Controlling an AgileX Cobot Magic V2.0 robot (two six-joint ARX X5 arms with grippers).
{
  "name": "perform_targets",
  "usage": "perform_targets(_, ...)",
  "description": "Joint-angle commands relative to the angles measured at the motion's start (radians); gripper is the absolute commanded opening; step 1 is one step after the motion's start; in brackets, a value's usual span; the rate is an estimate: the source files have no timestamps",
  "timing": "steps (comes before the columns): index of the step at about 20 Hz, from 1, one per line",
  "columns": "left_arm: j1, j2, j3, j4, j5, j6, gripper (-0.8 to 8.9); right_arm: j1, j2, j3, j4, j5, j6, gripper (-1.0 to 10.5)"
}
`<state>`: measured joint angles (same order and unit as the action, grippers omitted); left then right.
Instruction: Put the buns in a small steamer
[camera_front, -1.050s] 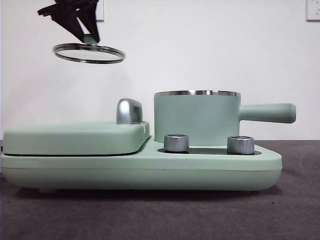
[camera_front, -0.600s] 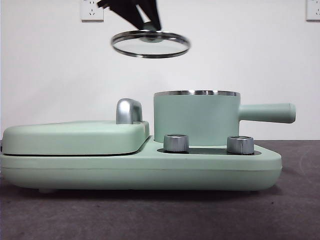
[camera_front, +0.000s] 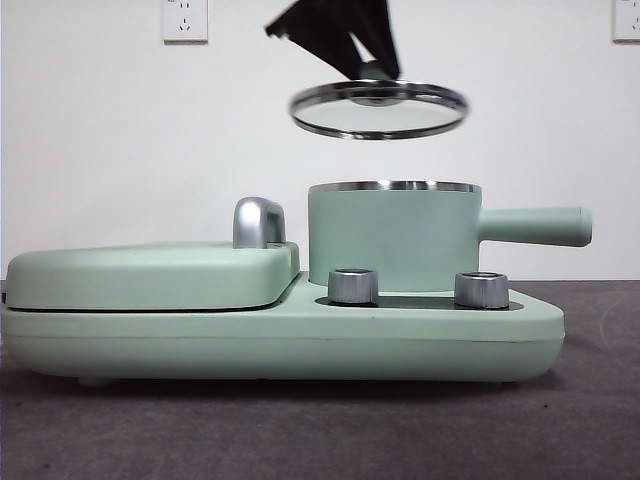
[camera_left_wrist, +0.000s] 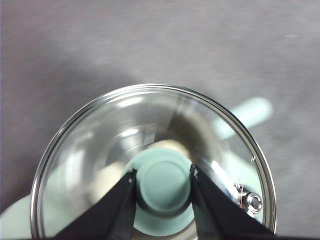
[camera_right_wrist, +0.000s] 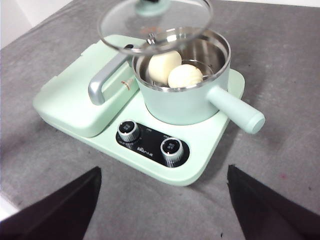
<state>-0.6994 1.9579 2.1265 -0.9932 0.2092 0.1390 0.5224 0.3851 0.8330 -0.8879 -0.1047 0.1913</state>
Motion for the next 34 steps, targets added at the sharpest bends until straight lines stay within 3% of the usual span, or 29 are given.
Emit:
perform_targets(1,-0.013,0.050,0.023,0.058,0.038,0.006,0.19,0.006,0.004,0.006,0.016,0.000,0.011,4.0)
perform_targets(8,-0.011,0.099,0.023,0.121,0.019,0.027,0.18,0.006,0.004,0.006,0.013,-0.001,0.011,4.0)
perform_targets(34,0.006,0.149,0.023,0.066,0.013,0.052,0.17,0.006,0.004,0.005,0.020,0.001,0.010,4.0)
